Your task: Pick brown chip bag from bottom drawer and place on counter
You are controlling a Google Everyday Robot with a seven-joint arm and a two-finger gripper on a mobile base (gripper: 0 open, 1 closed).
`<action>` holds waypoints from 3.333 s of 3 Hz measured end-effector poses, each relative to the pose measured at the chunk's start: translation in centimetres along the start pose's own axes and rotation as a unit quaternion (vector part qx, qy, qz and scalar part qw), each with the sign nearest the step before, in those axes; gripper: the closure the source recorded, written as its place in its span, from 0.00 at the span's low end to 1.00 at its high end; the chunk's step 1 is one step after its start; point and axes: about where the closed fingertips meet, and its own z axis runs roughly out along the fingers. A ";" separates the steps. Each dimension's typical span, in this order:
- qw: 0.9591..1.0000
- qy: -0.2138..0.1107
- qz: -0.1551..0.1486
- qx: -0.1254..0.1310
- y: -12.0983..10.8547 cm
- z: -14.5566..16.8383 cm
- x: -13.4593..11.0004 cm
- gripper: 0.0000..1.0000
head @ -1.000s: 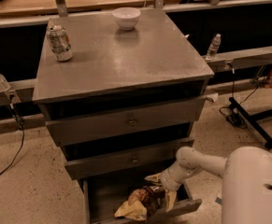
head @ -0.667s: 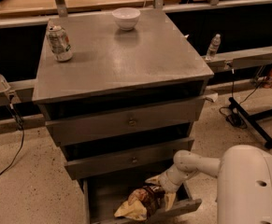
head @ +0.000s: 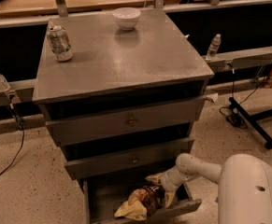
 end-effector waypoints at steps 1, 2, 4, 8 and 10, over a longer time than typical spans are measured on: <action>1.000 0.003 -0.011 0.016 -1.1 -0.8 1.1 0.15; 1.000 0.005 -0.009 0.006 -1.1 0.6 2.8 0.15; 0.999 -0.036 -0.002 0.012 -0.3 2.9 2.9 0.33; 0.934 -0.300 -0.092 0.169 -3.7 -3.6 -5.2 1.00; 0.905 -0.325 -0.177 0.208 -3.9 -11.0 -10.4 1.00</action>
Offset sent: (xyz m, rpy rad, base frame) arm 0.0416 -0.0153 -0.0196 -0.0220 -0.0340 0.0059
